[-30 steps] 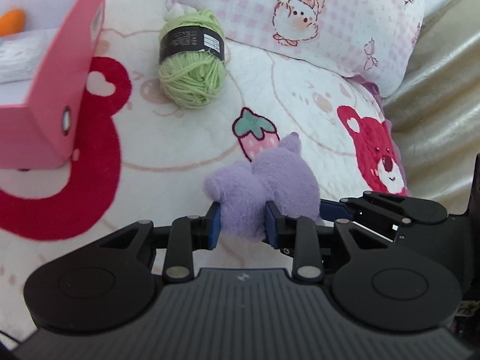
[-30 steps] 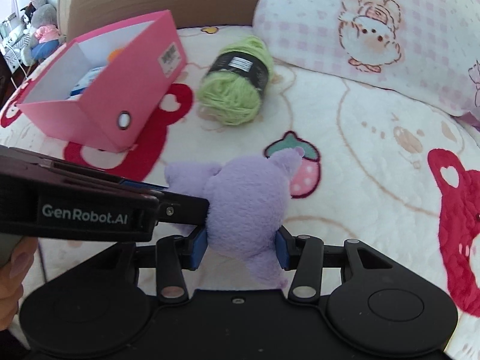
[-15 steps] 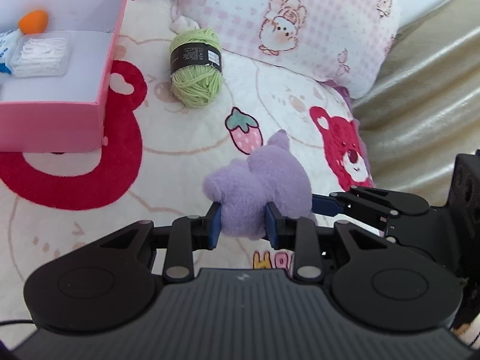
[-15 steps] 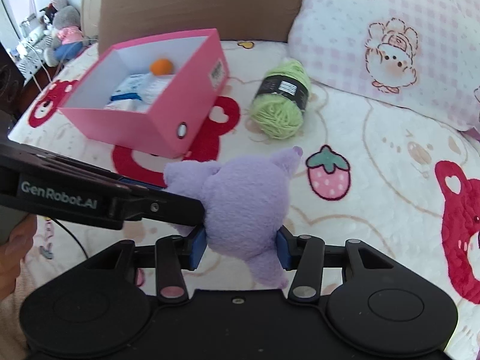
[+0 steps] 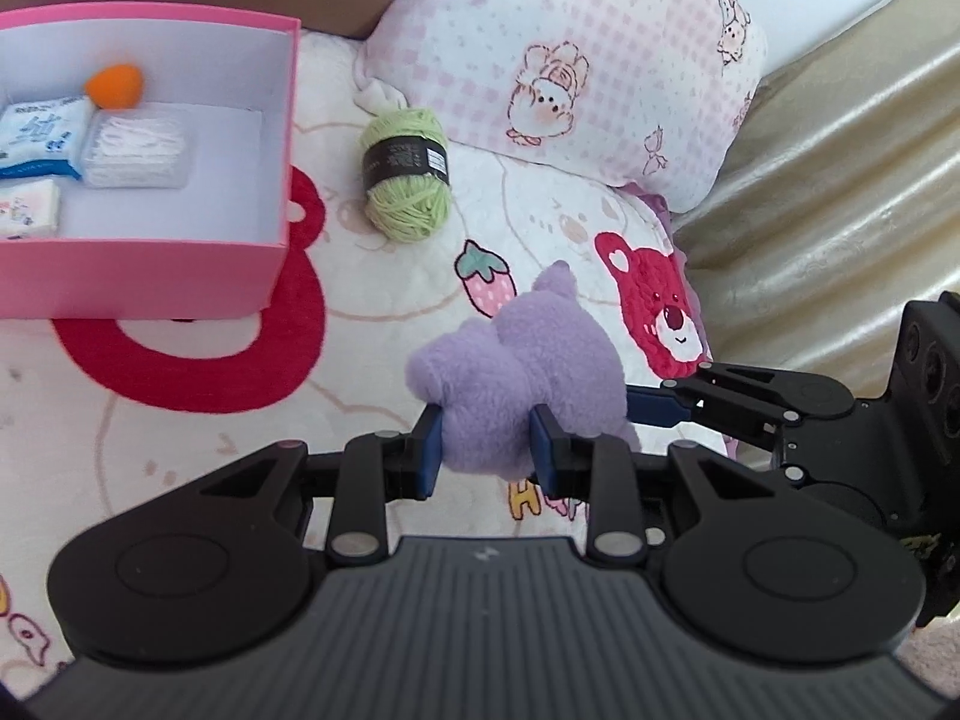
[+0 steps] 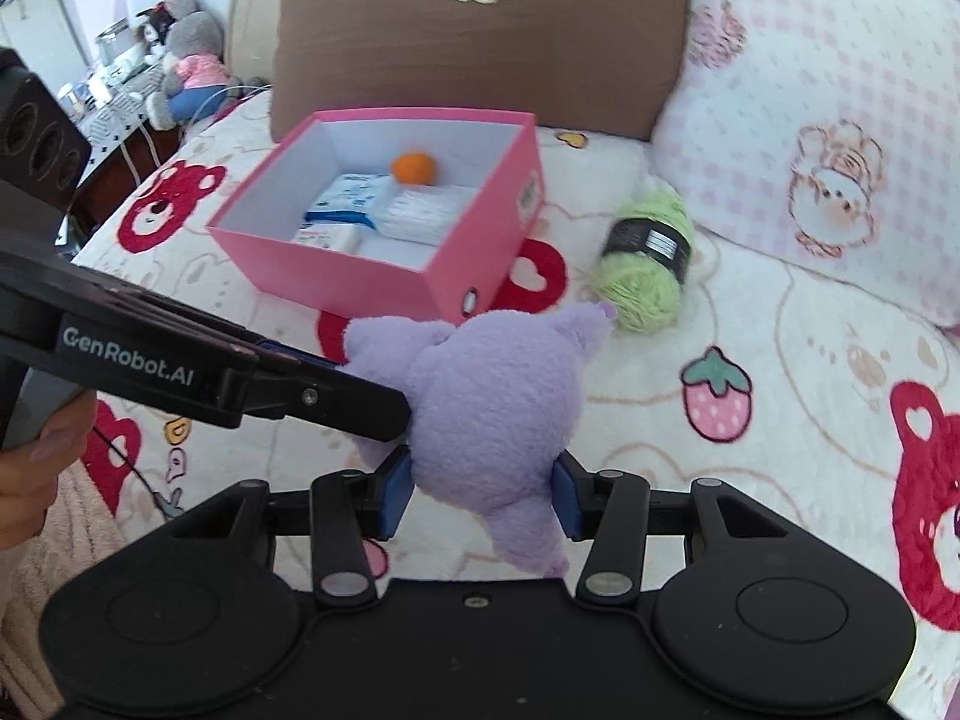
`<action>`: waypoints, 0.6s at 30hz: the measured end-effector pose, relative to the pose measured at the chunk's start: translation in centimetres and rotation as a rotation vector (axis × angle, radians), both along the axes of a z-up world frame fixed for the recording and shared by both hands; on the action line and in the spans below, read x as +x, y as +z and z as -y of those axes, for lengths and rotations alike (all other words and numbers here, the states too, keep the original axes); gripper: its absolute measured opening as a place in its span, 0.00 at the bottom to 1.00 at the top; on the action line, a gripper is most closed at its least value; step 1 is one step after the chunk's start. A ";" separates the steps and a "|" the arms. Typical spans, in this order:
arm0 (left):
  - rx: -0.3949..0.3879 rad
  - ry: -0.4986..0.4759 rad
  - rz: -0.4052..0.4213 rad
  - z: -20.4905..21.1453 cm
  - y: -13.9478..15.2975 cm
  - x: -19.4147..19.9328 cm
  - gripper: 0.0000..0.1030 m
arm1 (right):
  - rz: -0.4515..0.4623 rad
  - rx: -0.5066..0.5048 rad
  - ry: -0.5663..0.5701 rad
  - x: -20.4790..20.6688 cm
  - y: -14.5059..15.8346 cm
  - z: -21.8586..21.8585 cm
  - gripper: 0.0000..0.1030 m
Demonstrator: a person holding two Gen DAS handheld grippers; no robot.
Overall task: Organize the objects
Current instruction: 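Carry the plush toy with the left gripper over the pink box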
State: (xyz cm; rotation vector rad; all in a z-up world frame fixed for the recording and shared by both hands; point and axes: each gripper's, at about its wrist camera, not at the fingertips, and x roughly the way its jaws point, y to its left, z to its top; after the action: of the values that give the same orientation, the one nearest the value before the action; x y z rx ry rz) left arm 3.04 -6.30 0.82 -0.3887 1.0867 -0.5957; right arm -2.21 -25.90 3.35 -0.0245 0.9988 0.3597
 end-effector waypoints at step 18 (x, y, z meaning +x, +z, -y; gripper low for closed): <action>0.035 -0.010 0.024 -5.3 2.6 -1.3 0.28 | -0.029 0.006 0.072 0.3 3.0 -5.2 0.53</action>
State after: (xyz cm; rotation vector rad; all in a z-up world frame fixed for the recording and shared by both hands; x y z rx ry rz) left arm 1.73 -0.96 3.45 -0.3456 1.0751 -0.5882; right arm -1.93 -20.67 6.31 -0.0500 1.0269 0.4296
